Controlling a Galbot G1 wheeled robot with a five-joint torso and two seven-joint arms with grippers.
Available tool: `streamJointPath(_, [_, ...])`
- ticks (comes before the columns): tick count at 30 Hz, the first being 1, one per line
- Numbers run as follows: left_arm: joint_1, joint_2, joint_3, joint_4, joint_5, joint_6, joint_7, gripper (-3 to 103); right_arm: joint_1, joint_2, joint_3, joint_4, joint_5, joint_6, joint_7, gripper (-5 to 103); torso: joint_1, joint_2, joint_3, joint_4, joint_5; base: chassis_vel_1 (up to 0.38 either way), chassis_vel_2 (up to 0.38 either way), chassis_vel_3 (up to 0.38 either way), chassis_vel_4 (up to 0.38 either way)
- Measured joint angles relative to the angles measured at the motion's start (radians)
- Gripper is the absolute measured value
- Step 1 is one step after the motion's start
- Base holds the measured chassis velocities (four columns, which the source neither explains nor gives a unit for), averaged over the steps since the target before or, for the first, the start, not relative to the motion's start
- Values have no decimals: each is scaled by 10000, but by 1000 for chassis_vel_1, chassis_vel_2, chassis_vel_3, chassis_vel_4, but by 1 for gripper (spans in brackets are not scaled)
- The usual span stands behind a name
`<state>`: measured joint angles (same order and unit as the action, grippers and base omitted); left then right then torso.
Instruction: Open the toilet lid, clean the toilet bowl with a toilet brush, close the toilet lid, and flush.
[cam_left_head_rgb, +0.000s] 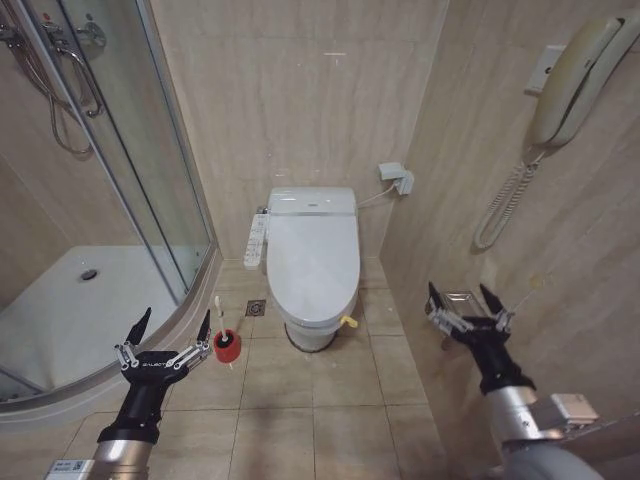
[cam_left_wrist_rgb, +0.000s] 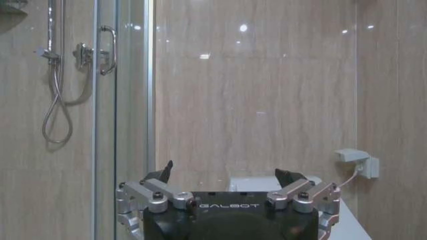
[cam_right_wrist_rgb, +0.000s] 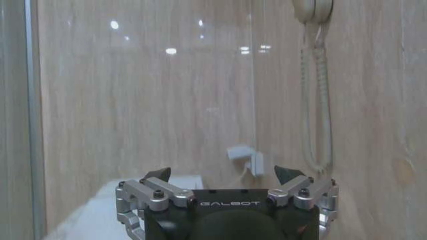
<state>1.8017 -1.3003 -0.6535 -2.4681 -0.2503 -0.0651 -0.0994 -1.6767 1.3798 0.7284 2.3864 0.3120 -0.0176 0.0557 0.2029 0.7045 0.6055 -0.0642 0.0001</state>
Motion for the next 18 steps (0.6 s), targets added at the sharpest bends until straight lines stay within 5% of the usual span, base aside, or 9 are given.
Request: streamJointPath(18, [1, 0, 0, 0, 0, 0, 0, 100, 74, -30, 92, 211, 323, 392, -112, 100, 0, 0, 0, 1, -1, 0, 0, 0, 0])
